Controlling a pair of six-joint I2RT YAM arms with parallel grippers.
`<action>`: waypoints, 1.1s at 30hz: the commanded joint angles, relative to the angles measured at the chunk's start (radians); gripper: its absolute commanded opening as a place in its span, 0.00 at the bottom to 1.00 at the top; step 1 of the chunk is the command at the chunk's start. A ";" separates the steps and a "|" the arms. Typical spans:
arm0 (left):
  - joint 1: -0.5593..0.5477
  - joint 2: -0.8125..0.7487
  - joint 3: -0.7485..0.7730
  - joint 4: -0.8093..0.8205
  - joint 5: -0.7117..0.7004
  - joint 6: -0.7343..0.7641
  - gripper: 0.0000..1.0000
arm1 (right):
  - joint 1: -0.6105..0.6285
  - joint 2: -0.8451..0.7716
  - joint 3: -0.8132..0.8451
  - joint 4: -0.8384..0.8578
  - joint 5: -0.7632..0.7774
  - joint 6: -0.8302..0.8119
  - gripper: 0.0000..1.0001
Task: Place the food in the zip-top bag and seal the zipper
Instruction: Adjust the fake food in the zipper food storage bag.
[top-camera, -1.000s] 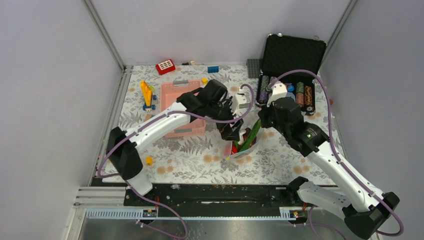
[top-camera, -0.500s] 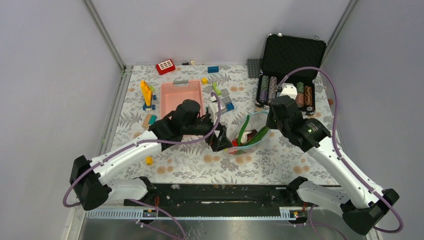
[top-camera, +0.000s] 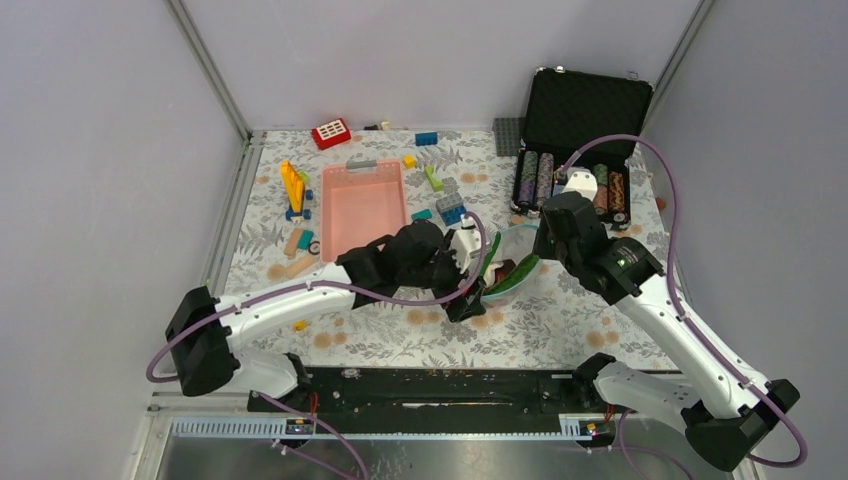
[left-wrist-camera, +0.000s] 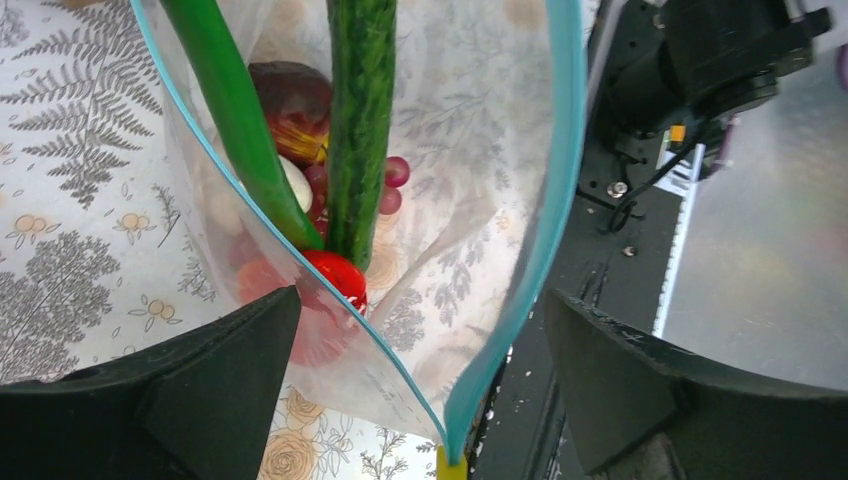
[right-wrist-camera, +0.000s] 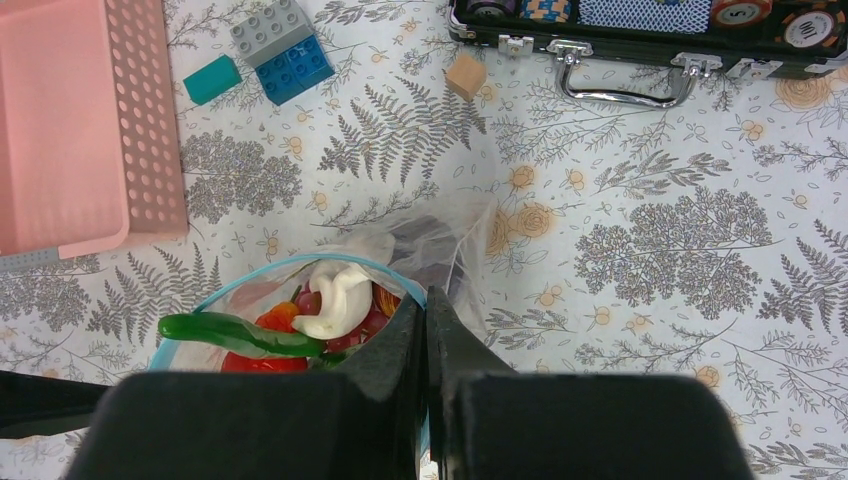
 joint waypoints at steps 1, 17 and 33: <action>-0.029 0.045 0.062 -0.035 -0.158 0.035 0.88 | -0.009 -0.020 0.046 -0.018 0.050 0.022 0.00; -0.037 0.005 0.280 -0.183 -0.439 0.257 0.00 | -0.017 -0.148 -0.009 -0.053 -0.170 -0.077 0.02; -0.037 0.075 0.313 -0.292 -0.306 0.365 0.00 | -0.017 -0.303 -0.109 -0.019 -0.087 -0.346 0.84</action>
